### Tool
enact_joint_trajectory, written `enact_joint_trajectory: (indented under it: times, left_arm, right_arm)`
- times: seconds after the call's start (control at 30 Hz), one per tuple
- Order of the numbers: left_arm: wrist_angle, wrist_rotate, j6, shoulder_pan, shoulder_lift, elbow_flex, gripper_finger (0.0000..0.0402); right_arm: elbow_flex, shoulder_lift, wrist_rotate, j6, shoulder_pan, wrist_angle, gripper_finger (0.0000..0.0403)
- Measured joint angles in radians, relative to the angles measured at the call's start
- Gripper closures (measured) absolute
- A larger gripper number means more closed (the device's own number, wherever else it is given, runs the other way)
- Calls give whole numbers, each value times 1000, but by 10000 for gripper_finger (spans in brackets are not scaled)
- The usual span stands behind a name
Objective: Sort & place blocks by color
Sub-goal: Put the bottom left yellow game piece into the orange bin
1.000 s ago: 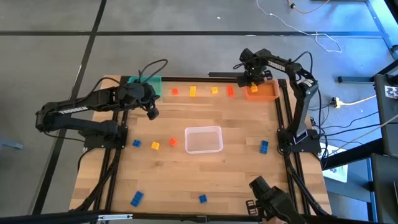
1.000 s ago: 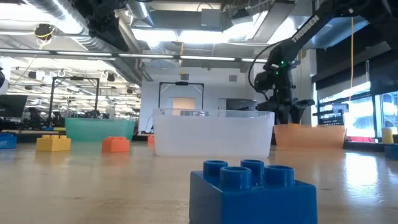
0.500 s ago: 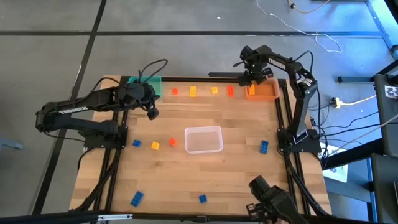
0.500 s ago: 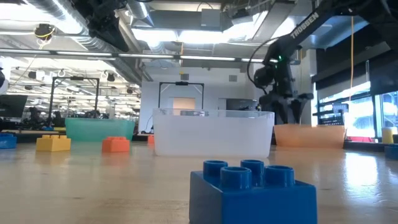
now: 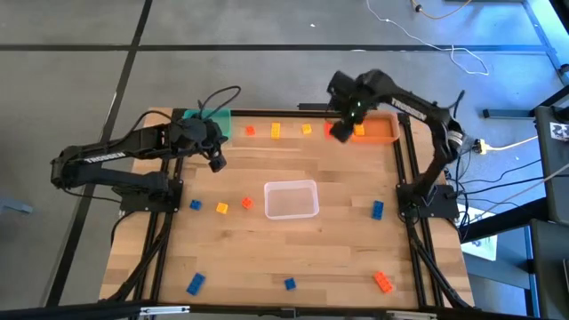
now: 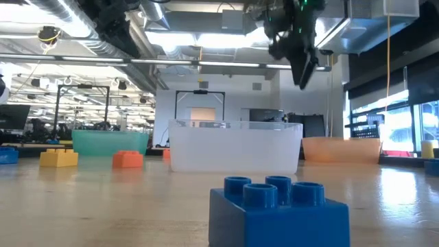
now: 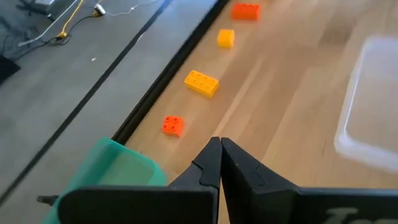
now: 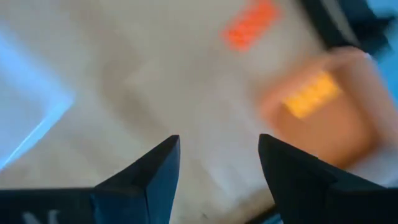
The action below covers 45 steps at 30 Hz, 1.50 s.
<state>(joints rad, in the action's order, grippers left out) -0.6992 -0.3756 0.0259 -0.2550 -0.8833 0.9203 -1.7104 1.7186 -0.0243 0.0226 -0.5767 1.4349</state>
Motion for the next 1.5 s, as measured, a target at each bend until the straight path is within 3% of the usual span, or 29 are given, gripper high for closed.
enact_joint_trajectory:
  times: [0.3,0.53,0.8,1.0,1.5]
  left_arm:
    - [-109,117,-88,0,0,0,401]
    - [-213,229,-88,0,0,0,401]
    - [-292,341,-76,0,0,0,401]
    - [-298,417,60,0,0,0,401]
    - [-297,420,477,0,0,0,401]
  right_arm:
    - [111,-47,-207,-60,250,-32,185]
    - [202,-46,-241,-58,378,-115,185]
    - [206,-46,-240,-54,452,-147,185]
    - [206,-46,-240,-27,472,-179,185]
    - [206,-46,-240,-26,471,-313,185]
